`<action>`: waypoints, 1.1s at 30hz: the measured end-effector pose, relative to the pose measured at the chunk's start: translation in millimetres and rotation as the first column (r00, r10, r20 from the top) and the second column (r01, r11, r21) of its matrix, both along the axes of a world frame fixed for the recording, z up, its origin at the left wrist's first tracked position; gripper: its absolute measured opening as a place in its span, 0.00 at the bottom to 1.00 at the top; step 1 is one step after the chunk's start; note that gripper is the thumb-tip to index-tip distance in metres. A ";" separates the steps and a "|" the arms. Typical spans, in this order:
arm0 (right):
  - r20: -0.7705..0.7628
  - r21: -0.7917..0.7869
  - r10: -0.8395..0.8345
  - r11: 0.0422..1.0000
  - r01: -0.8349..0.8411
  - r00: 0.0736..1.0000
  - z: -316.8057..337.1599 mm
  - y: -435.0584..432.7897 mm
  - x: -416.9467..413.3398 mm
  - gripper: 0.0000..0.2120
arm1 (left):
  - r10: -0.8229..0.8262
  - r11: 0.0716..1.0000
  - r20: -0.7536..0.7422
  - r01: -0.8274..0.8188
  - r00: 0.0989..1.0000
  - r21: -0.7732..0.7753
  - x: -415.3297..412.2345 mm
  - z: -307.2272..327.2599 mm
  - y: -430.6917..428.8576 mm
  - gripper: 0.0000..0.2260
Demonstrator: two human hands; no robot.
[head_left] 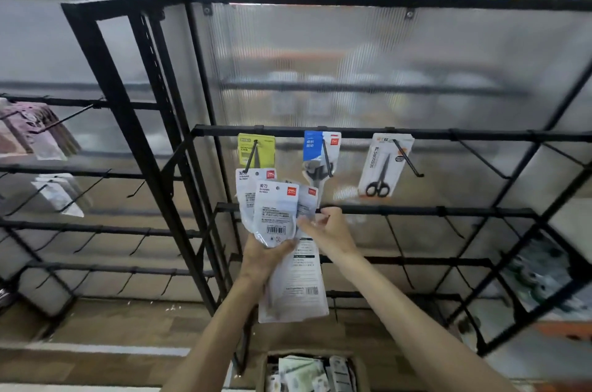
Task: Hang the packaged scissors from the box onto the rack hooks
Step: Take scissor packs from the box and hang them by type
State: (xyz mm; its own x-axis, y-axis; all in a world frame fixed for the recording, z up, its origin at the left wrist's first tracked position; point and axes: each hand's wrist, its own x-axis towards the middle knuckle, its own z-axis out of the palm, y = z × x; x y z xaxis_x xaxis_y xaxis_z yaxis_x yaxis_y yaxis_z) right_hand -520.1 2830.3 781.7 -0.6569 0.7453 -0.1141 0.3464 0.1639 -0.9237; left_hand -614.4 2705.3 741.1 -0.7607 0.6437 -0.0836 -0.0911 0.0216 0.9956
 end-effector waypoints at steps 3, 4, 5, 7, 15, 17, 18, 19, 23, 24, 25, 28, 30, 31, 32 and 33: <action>-0.017 0.032 -0.046 0.998 0.046 0.999 -8.4 -16.2 2.3 0.29 | -0.044 0.999 0.003 0.043 0.999 0.023 17.2 -2.6 -4.4 0.18; -0.023 0.025 -0.036 0.999 0.037 0.999 -13.1 -18.6 2.2 0.32 | -0.054 0.998 0.006 0.054 0.998 0.027 22.3 -2.8 -5.8 0.19; -0.008 0.019 -0.018 1.000 0.018 1.000 -15.2 -22.8 4.8 0.32 | -0.069 0.997 0.004 0.069 0.998 0.041 28.0 -0.3 -8.0 0.19; 0.018 0.003 -0.019 1.000 0.019 1.000 -17.2 -27.6 9.8 0.34 | -0.102 0.991 -0.016 0.103 0.995 0.090 37.4 6.8 -11.9 0.21; -0.089 -0.152 -0.122 0.982 0.108 0.989 9.2 -29.6 49.5 0.13 | -0.128 0.984 -0.036 0.131 0.991 0.119 74.0 27.1 -16.6 0.21; -0.092 -0.131 -0.161 0.980 0.148 0.983 9.4 -21.8 70.2 0.09 | -0.099 0.989 -0.008 0.099 0.995 0.114 90.8 29.6 -9.6 0.19; -0.098 -0.119 -0.187 0.977 0.175 0.977 7.8 -17.0 82.2 0.08 | -0.085 0.990 0.031 0.080 0.996 0.119 101.6 30.8 -5.3 0.19; -0.088 -0.106 -0.206 0.975 0.196 0.975 8.9 -13.2 96.7 0.06 | -0.089 0.989 0.058 0.081 0.994 0.121 112.7 29.7 -0.5 0.19; -0.151 -0.128 -0.179 0.979 0.160 0.972 13.4 -4.7 154.2 0.12 | -0.158 0.975 0.106 0.138 0.982 0.176 175.2 28.0 18.7 0.20; -0.178 -0.145 -0.188 0.976 0.163 0.966 16.2 -3.5 166.6 0.14 | -0.175 0.969 0.136 0.146 0.975 0.200 191.6 28.4 22.6 0.20; -0.197 -0.177 -0.205 0.969 0.171 0.959 17.8 -1.2 178.6 0.15 | -0.205 0.961 0.150 0.169 0.967 0.220 206.4 28.4 25.0 0.20; -0.205 -0.338 -0.293 0.916 0.214 0.934 16.3 11.3 210.8 0.11 | -0.275 0.940 0.168 0.228 0.946 0.255 244.2 26.1 29.4 0.23; -0.163 -0.342 -0.317 0.907 0.247 0.934 10.2 18.7 230.7 0.08 | -0.280 0.945 0.172 0.240 0.944 0.224 264.0 23.3 28.7 0.23; -0.150 -0.354 -0.345 0.894 0.276 0.927 7.6 20.7 239.8 0.08 | -0.252 0.958 0.186 0.218 0.950 0.188 270.3 23.1 28.1 0.22; -0.154 -0.398 -0.390 0.865 0.304 0.908 6.4 22.3 247.8 0.09 | -0.212 0.972 0.218 0.182 0.953 0.147 277.3 24.7 26.1 0.20; -0.176 -0.471 -0.446 0.821 0.323 0.878 6.4 23.8 254.8 0.09 | -0.170 0.983 0.245 0.148 0.955 0.108 281.6 24.4 24.8 0.18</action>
